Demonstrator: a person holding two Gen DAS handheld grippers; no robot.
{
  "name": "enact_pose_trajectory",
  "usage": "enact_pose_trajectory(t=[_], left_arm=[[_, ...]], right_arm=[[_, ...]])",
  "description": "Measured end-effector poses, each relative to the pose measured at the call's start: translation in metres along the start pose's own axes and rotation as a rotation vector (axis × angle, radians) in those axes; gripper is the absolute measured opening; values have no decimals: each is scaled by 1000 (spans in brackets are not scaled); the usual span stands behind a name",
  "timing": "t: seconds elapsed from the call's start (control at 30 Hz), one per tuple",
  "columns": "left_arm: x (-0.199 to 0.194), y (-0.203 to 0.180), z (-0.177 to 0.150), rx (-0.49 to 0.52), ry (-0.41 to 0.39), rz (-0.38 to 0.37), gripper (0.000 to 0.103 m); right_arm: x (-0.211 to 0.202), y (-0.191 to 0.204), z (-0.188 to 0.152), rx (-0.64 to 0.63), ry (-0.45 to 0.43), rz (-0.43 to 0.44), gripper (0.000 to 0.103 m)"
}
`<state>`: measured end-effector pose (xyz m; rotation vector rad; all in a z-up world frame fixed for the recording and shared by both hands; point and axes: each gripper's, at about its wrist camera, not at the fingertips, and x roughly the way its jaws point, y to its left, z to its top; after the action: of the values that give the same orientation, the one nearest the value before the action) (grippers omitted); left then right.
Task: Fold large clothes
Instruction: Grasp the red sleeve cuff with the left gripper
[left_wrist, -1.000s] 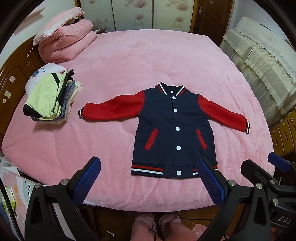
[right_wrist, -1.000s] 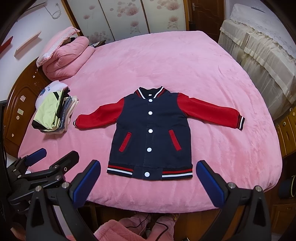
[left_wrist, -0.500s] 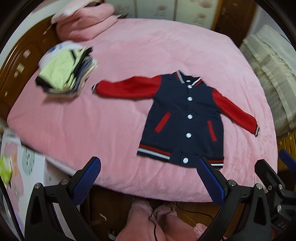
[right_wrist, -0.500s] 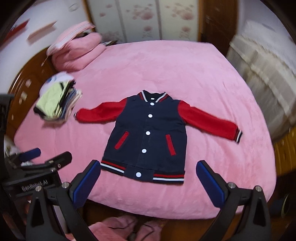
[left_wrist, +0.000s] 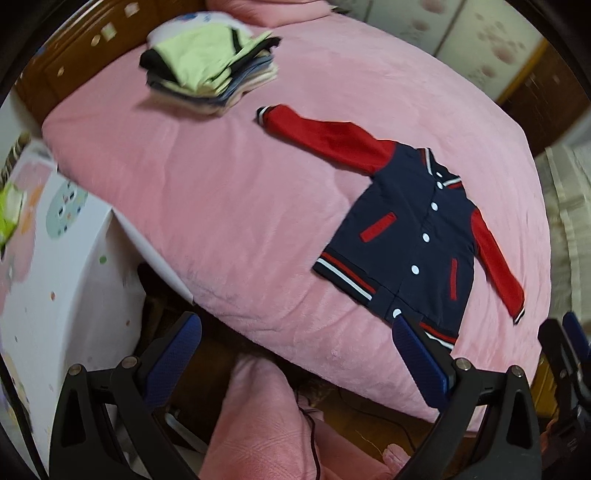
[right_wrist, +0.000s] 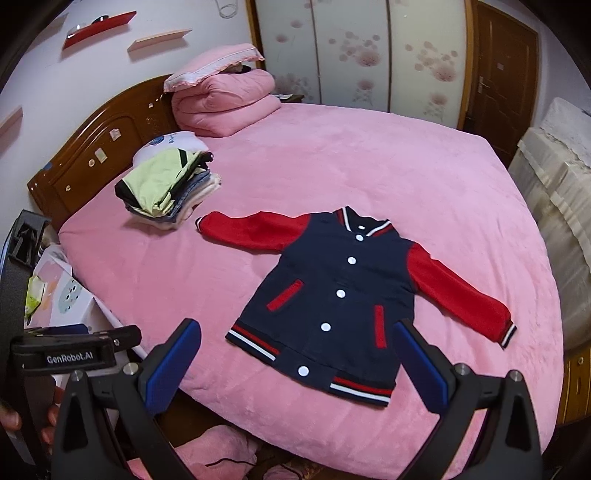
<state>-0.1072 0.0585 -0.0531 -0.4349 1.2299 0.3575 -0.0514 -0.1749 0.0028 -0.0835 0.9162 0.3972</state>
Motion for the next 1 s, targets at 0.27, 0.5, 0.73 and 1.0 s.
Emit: enact_pose_trajectory(t=[0.27, 0.5, 0.73, 1.0], left_arm=[[52, 38, 48, -111, 108, -131, 102], [110, 63, 140, -137, 179, -271, 102], [172, 68, 248, -13, 98, -320, 102], [268, 72, 340, -25, 134, -375, 102]], right_arm=[[36, 11, 9, 7, 85, -8, 103], [98, -8, 42, 293, 235, -22, 103], [147, -29, 67, 677, 291, -82, 103], [179, -29, 71, 762, 380, -176, 103]])
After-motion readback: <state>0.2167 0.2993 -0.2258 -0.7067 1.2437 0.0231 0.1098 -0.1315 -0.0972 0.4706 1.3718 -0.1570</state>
